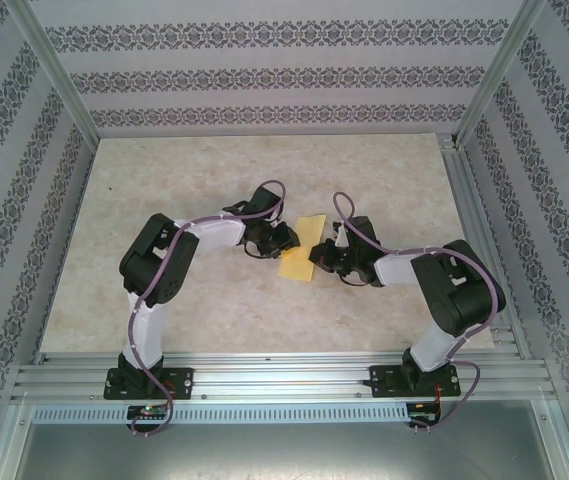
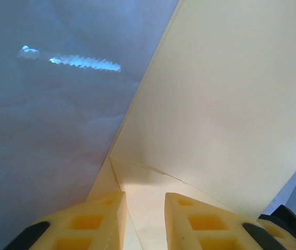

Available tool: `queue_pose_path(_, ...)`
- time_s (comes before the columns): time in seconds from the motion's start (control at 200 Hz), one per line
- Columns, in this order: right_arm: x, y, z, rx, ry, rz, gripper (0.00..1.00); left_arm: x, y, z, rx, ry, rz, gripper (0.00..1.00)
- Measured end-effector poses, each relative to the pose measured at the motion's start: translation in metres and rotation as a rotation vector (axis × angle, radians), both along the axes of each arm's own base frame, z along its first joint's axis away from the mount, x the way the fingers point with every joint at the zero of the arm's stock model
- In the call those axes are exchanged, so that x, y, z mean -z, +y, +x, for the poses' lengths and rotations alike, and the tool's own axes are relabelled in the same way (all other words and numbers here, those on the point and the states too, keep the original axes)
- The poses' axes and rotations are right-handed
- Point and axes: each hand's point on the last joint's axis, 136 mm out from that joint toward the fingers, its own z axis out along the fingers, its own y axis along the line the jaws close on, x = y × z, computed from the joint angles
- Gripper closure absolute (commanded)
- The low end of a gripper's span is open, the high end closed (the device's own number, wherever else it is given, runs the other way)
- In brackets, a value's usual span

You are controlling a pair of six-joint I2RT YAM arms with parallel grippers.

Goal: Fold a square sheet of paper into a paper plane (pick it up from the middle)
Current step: Turn over the paper at the center of the table.

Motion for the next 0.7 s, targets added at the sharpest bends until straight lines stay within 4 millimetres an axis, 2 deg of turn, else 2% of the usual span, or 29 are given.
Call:
queue_pose_path(0.06,-0.008,-0.005,-0.002,-0.009,-0.019,-0.047,1.00,-0.014,0.004,0.001,-0.013,-0.031,0.003,0.64)
queue_pose_path(0.135,-0.025,-0.014,-0.003,-0.023,-0.065,-0.147,1.00,-0.040,0.012,0.001,-0.037,-0.086,0.005,0.63)
queue_pose_path(0.215,-0.059,-0.022,0.003,-0.040,-0.162,-0.292,1.00,-0.076,0.028,0.002,-0.077,-0.157,-0.006,0.59)
queue_pose_path(0.28,-0.088,-0.025,0.005,-0.057,-0.238,-0.421,1.00,-0.103,0.050,0.004,-0.130,-0.218,-0.018,0.58)
queue_pose_path(0.325,-0.107,-0.028,0.006,-0.065,-0.284,-0.514,1.00,-0.116,0.069,0.006,-0.173,-0.247,-0.020,0.55)
queue_pose_path(0.405,-0.127,-0.034,0.004,-0.088,-0.327,-0.687,1.00,-0.123,0.107,0.007,-0.262,-0.275,-0.001,0.54)
queue_pose_path(0.505,-0.119,-0.042,-0.008,-0.160,-0.297,-0.908,1.00,-0.113,0.151,0.002,-0.363,-0.261,0.039,0.54)
queue_pose_path(0.599,-0.088,-0.046,-0.024,-0.272,-0.224,-1.122,1.00,-0.096,0.188,-0.007,-0.445,-0.218,0.073,0.54)
queue_pose_path(0.699,-0.061,-0.040,-0.045,-0.410,-0.171,-1.288,1.00,-0.084,0.222,-0.017,-0.526,-0.178,0.093,0.53)
